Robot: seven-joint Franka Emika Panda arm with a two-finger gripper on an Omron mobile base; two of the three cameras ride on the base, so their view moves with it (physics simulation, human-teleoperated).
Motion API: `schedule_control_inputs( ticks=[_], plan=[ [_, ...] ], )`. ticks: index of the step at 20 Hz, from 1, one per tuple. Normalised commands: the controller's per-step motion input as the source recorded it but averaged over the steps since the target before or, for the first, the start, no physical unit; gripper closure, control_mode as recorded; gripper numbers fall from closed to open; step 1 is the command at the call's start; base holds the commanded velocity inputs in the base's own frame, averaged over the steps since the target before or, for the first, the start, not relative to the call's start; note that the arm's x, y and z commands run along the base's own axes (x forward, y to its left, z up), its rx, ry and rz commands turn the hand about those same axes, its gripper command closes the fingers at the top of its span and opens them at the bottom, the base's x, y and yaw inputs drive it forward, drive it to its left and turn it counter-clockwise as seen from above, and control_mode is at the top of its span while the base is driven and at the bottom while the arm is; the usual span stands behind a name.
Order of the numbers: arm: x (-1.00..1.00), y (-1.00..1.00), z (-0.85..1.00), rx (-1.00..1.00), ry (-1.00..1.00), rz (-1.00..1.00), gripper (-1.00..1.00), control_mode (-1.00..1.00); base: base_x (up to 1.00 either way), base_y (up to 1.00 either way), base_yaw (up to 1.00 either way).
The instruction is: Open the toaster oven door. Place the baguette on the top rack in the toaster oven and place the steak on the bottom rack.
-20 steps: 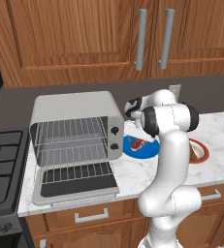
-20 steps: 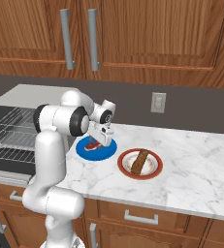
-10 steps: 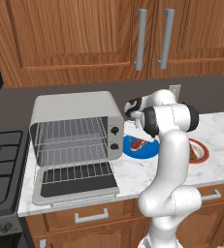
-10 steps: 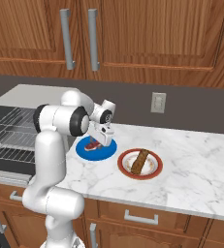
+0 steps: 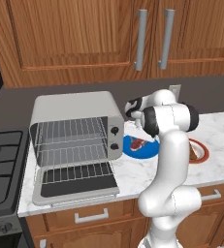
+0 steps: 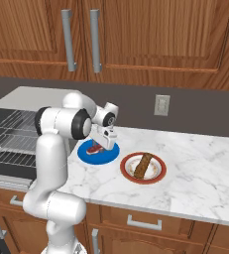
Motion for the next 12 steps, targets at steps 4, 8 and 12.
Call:
schedule_control_inputs(
  ticks=[4,8,12],
  plan=[
    [-0.19,0.0,-0.32,0.0,0.07,0.0,1.0,-1.0,0.0,0.0,0.0],
    [-0.24,-0.01,-0.2,0.0,0.08,0.0,1.0,-1.0,0.0,0.0,0.0],
    [-0.38,-0.08,-0.1,0.0,0.01,0.0,1.0,-1.0,0.0,0.0,0.0]
  ],
)
